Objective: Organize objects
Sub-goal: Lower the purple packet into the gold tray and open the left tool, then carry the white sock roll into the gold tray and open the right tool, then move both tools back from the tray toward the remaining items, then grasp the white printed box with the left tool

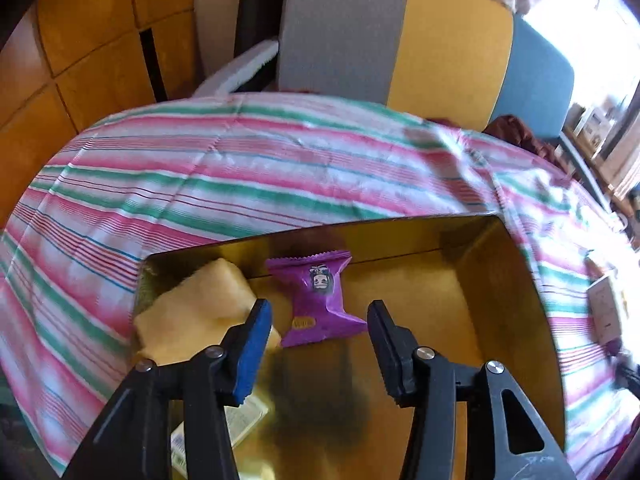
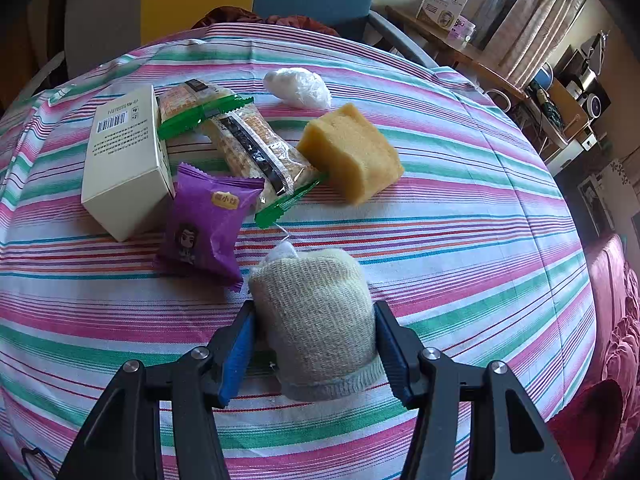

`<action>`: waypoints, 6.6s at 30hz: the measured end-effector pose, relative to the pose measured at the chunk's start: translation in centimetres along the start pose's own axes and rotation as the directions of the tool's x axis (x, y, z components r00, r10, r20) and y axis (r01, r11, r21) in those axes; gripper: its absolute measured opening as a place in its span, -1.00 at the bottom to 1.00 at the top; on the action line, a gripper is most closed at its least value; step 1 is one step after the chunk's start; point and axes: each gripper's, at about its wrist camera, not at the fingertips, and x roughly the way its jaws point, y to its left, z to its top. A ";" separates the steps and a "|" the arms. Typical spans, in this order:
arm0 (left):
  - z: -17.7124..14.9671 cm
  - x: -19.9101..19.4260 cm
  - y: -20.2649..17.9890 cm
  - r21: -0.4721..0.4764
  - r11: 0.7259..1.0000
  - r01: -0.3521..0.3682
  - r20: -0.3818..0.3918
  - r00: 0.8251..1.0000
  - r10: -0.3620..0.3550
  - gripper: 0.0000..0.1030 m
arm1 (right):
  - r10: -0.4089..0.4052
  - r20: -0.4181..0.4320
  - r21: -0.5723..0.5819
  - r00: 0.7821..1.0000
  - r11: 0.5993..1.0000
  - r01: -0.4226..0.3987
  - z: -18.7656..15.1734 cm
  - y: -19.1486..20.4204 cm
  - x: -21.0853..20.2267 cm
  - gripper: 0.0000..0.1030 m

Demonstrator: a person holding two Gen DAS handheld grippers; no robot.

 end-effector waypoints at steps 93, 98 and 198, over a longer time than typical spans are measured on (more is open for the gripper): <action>-14.9 -12.9 7.9 -0.173 0.979 -0.105 0.195 0.971 0.139 0.10 | 0.631 0.010 -0.451 0.775 0.695 -0.560 -2.7 37.2 -16.7 0.40; -14.9 -13.6 6.7 -0.152 0.983 -0.101 0.211 0.969 0.132 0.11 | 0.609 0.079 -0.490 0.789 0.713 -0.501 -4.6 34.2 -17.9 0.43; -2.6 6.0 -42.2 0.208 0.922 0.328 -0.259 0.927 -0.271 0.34 | 0.292 0.115 0.464 0.949 0.829 -0.312 -2.3 -5.4 -3.6 0.45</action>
